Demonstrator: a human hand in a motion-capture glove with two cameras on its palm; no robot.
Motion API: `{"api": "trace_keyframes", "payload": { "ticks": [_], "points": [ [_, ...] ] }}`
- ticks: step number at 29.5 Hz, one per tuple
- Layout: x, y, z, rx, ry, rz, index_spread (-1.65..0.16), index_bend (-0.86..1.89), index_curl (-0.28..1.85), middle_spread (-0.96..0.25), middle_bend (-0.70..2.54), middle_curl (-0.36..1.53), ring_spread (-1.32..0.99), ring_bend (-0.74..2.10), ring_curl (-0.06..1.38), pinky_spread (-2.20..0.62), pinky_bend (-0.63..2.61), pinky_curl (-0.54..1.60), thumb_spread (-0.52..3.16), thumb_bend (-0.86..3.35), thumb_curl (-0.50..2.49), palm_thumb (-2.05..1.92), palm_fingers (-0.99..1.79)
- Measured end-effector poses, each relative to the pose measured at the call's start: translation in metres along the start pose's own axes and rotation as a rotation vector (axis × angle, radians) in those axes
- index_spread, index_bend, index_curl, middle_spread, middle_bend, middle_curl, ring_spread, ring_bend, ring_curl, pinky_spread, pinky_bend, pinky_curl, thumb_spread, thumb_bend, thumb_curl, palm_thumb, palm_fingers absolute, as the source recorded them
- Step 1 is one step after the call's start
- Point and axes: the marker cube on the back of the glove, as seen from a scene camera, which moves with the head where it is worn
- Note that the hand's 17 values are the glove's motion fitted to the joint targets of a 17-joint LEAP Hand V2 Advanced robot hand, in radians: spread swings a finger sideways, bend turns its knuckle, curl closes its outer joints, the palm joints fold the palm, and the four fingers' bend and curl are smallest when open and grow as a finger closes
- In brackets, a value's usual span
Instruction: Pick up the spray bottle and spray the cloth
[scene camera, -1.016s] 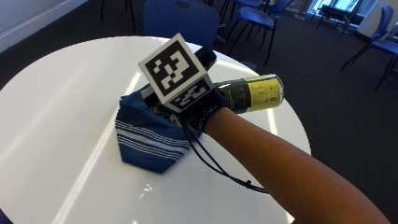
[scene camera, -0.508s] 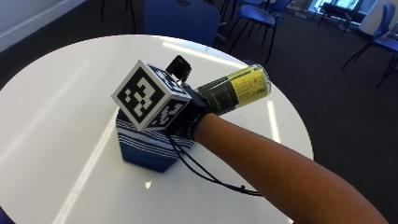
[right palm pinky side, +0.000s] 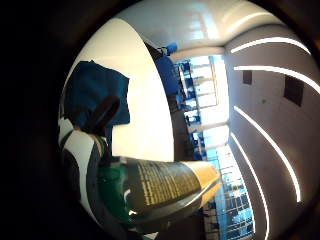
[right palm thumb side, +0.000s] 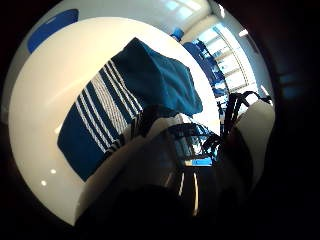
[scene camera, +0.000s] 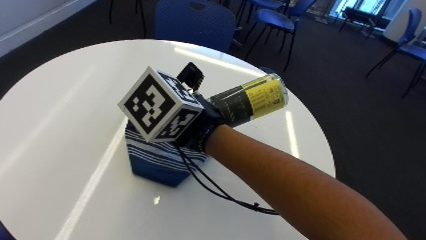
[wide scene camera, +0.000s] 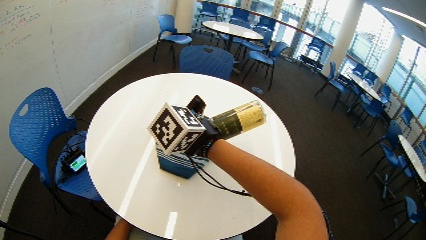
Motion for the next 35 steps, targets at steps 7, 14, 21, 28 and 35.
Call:
{"api": "trace_keyframes", "payload": {
  "ticks": [7, 14, 21, 28, 35],
  "points": [
    [0.009, -0.006, -0.016, 0.015, -0.097, 0.083, -0.24, 0.58, 0.58, -0.2, 0.66, 0.52, -0.22, 0.6, 0.45, -0.28, 0.37, 0.39, 0.34, -0.03, 0.9, 0.86, 1.4],
    [0.028, -0.016, -0.04, 0.043, -0.255, 0.204, -0.24, 0.57, 0.58, -0.2, 0.66, 0.52, -0.22, 0.59, 0.45, -0.28, 0.37, 0.39, 0.34, -0.03, 0.9, 0.86, 1.4],
    [0.043, -0.019, -0.055, 0.063, -0.471, 0.304, -0.24, 0.57, 0.58, -0.2, 0.66, 0.52, -0.22, 0.59, 0.45, -0.28, 0.37, 0.39, 0.34, -0.03, 0.9, 0.86, 1.4],
    [0.056, -0.021, -0.059, 0.024, -0.853, 0.406, -0.24, 0.57, 0.58, -0.2, 0.66, 0.52, -0.22, 0.59, 0.45, -0.28, 0.37, 0.39, 0.34, -0.03, 0.9, 0.86, 1.4],
    [0.071, -0.024, -0.057, -0.025, -1.407, 0.536, -0.24, 0.57, 0.58, -0.2, 0.66, 0.52, -0.22, 0.59, 0.45, -0.28, 0.37, 0.39, 0.34, -0.03, 0.9, 0.86, 1.4]
  ]
}}
